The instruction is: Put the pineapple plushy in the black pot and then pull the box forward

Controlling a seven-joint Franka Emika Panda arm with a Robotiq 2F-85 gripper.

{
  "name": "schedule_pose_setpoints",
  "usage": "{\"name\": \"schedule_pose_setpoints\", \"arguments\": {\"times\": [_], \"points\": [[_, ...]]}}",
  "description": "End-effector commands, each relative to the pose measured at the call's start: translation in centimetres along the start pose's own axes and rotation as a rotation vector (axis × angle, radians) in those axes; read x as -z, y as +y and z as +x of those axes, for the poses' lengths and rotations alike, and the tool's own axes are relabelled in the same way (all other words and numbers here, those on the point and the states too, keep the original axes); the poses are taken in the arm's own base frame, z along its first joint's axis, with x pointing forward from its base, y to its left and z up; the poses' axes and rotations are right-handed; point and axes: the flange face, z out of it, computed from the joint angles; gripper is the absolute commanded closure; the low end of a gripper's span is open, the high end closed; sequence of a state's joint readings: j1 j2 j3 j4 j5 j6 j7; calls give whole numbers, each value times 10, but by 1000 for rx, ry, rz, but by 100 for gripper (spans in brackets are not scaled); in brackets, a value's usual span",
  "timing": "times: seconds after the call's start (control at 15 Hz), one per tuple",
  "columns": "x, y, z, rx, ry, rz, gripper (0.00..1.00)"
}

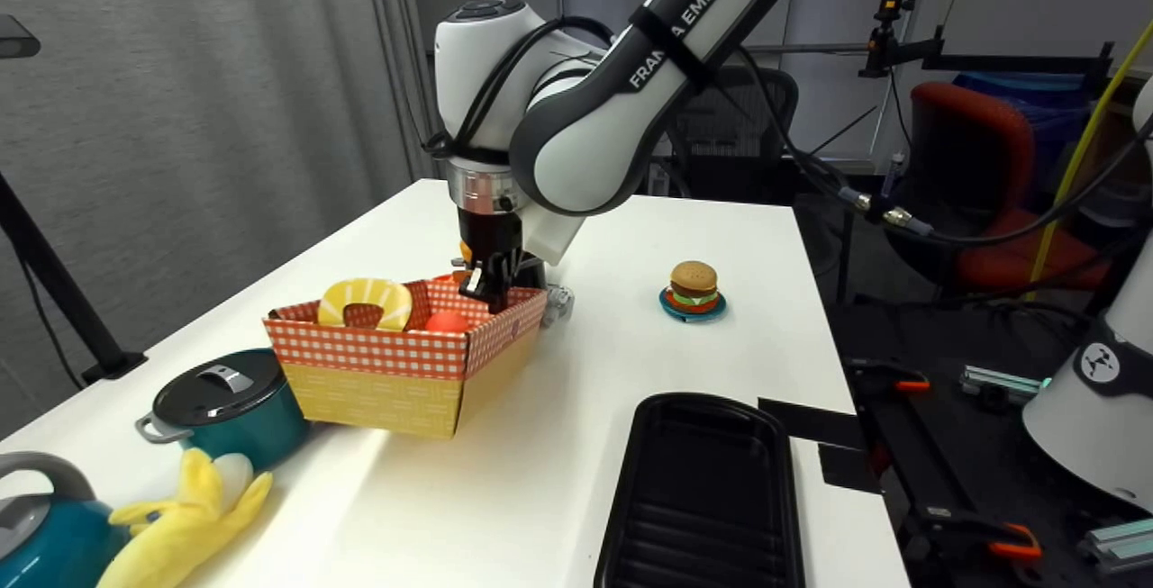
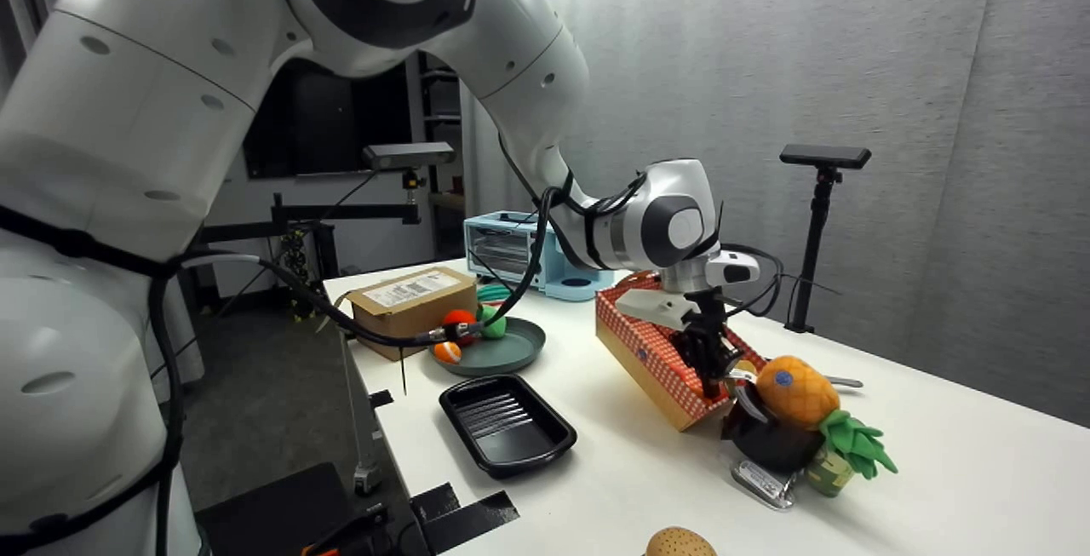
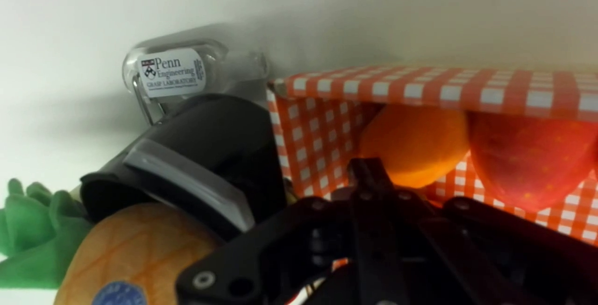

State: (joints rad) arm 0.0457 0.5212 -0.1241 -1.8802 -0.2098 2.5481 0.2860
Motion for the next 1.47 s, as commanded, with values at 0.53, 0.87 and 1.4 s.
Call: {"name": "schedule_pose_setpoints", "arguments": {"times": [0.53,0.87,1.4], "points": [[-17,-12,-21,-49,-98,9,100],[-31,-25,-42,-66,-163,29,100],[-38,-33,-70,-143,-209,24,100]]}}
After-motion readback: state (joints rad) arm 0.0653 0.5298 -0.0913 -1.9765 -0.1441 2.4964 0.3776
